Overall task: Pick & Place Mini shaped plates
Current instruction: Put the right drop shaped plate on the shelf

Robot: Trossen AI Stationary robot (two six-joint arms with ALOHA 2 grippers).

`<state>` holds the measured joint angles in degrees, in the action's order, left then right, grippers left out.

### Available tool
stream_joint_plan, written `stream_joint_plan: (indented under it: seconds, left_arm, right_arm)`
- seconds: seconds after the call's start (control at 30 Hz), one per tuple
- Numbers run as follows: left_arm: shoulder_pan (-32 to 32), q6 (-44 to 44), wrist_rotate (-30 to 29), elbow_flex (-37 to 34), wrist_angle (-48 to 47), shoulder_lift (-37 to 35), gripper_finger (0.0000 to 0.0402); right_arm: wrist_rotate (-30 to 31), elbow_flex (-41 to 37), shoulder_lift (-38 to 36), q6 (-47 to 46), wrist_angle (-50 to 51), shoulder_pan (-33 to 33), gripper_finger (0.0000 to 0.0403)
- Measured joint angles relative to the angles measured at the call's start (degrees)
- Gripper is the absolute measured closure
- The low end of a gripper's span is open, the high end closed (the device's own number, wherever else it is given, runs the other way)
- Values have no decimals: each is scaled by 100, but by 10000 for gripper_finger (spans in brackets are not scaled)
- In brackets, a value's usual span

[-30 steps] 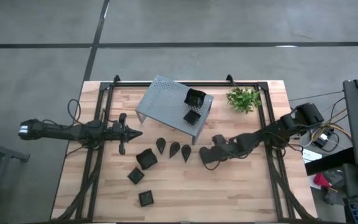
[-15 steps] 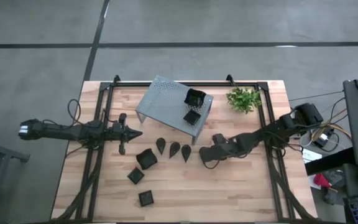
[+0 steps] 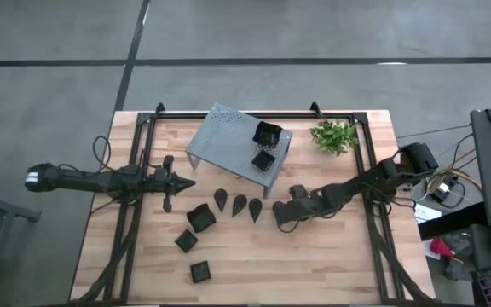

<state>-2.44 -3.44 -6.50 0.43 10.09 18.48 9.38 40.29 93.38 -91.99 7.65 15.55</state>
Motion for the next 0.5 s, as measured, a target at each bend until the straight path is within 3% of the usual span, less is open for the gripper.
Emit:
stream_joint_plan:
  seconds: [0.5]
  left_arm:
    - [-1,-1,0,0,23,0,401]
  right_arm:
    - [60,17,11,256,-68,2,368]
